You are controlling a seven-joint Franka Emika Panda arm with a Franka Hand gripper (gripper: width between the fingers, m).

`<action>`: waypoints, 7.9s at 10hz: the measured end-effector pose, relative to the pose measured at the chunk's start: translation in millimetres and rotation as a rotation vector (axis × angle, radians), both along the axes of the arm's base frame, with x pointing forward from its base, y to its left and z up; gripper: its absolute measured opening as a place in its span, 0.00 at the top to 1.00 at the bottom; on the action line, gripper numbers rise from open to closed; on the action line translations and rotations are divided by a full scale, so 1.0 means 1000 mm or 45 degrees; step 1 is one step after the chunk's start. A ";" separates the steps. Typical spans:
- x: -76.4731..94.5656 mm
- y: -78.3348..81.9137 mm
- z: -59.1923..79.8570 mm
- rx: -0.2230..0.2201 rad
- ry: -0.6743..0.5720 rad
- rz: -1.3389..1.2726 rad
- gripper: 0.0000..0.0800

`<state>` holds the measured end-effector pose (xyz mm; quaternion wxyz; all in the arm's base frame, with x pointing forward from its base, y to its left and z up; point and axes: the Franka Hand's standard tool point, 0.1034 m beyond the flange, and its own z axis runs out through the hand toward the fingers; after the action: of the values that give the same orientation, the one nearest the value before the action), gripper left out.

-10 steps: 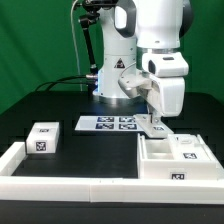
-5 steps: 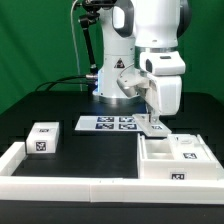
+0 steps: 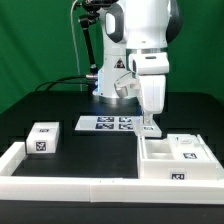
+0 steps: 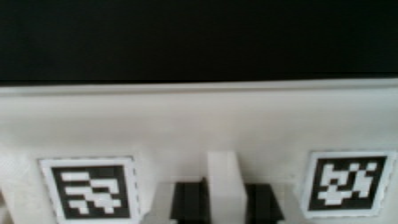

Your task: Assemble cabinet

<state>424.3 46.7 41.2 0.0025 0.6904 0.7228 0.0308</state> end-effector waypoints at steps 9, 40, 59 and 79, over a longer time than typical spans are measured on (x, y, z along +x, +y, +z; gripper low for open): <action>0.015 0.003 0.010 -0.028 0.016 -0.024 0.91; 0.042 0.009 0.013 -0.025 0.001 -0.063 0.91; 0.046 -0.003 0.012 -0.045 0.027 -0.020 0.91; 0.107 -0.003 0.014 -0.038 0.005 -0.069 0.91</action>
Offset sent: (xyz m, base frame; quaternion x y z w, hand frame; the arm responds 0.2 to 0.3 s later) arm 0.0121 0.0032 0.0135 0.0052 -0.0251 0.0366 0.9990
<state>531.3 43.4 55.7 0.0124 0.7096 0.7042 0.0186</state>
